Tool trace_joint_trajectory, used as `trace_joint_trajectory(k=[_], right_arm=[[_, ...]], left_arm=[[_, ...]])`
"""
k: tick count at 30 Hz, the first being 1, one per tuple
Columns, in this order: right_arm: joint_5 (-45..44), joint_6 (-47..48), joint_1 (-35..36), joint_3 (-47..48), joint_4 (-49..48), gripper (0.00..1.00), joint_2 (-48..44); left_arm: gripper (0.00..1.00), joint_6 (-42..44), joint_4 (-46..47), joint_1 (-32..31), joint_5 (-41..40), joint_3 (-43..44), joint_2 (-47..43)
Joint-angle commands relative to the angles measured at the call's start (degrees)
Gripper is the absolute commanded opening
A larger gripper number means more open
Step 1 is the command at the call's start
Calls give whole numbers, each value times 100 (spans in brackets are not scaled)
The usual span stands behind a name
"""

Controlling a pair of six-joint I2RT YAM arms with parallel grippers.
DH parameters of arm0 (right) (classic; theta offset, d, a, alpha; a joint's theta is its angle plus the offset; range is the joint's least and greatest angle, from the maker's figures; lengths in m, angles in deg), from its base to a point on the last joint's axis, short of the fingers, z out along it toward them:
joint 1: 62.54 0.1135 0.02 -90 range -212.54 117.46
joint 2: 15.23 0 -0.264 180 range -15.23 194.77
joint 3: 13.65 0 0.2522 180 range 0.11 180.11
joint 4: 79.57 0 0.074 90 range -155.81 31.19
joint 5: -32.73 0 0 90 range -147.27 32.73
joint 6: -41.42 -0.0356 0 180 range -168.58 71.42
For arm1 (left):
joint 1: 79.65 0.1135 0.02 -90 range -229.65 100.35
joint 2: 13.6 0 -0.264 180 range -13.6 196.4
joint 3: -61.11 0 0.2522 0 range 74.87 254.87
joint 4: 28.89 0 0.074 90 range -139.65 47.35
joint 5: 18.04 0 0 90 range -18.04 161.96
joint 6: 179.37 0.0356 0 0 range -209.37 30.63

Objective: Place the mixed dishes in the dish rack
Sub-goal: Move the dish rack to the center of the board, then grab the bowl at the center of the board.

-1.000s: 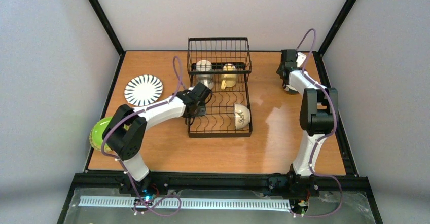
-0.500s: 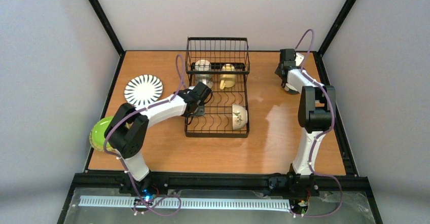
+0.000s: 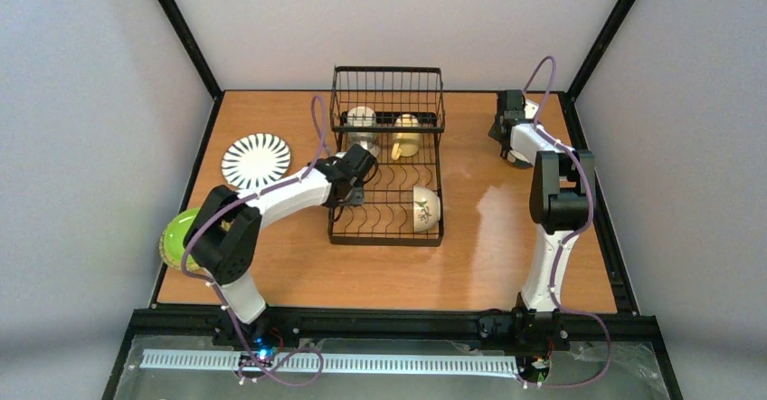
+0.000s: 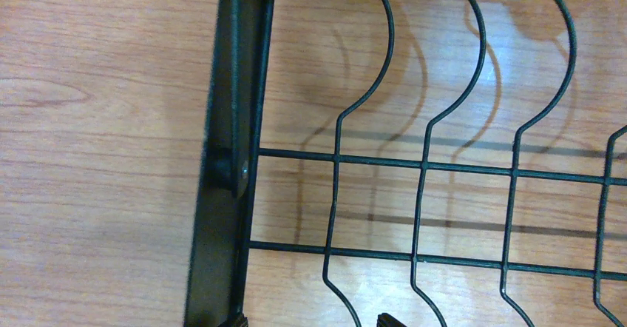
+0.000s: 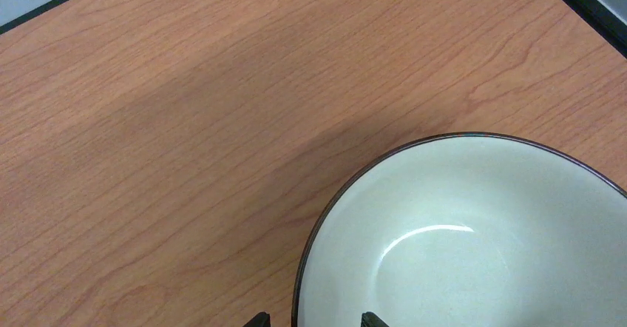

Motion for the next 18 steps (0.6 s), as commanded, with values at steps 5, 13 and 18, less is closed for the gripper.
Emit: trace_joint_trajectory(k=[5, 13, 18], right_arm=[[49, 10, -9, 180, 202, 58, 106], [59, -7, -3, 78, 327, 8, -96], [110, -33, -9, -190, 280, 2, -445]], left_arm=[[100, -110, -446, 163, -233, 174, -577], [100, -326, -456, 169, -177, 16, -1146], [100, -378, -437, 168, -61, -64, -1454]])
